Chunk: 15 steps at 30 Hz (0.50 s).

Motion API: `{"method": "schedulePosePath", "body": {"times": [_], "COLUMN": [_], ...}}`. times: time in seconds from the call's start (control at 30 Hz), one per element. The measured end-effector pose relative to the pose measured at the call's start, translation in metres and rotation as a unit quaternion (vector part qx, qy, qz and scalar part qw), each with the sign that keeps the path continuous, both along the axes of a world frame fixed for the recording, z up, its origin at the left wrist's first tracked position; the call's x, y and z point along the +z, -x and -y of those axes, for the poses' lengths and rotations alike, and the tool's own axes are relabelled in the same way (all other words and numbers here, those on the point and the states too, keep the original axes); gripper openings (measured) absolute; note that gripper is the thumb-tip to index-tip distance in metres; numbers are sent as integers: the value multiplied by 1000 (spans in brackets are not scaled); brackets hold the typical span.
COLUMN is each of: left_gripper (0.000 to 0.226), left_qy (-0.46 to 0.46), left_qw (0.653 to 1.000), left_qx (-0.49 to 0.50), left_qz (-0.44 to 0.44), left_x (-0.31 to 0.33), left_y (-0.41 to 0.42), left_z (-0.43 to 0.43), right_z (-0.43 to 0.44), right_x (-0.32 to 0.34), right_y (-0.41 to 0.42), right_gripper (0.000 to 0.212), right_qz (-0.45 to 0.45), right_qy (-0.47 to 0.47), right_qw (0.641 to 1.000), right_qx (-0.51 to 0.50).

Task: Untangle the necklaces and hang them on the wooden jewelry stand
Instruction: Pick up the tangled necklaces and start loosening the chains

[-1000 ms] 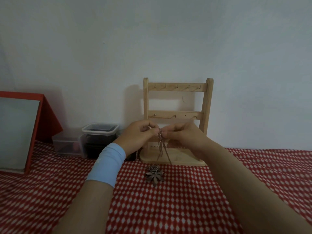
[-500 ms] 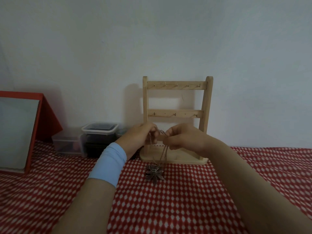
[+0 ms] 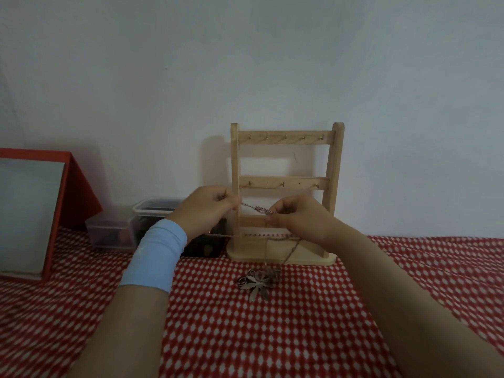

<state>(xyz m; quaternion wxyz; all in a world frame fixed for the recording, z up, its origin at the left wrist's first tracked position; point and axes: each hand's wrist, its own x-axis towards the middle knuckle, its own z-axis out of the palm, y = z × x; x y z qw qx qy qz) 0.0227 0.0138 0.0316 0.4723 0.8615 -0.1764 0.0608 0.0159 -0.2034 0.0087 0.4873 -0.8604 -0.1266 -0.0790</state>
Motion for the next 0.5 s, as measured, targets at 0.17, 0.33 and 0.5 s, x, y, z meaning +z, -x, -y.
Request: {"method": "schedulePosePath", "body": {"times": [0.17,0.33,0.5], "left_gripper": [12,15,27], "left_qy": [-127,-169,-216], "left_qw": [991,982,975], "left_qx": [11,40,43], "left_qz": [47,72,-40], "left_x": [3,7,12], "left_y": [-2,-3,2], "left_z": [-7,-12,-10], "right_z": [1,3,0], "right_x": [3,7,2], "right_y": [1,6,3], "right_gripper": [20,23,40], "right_qz": [-18,-67,-129], "right_qy": [39,57,35], "right_qw": [999,995,988], "right_qx": [9,40,73]}}
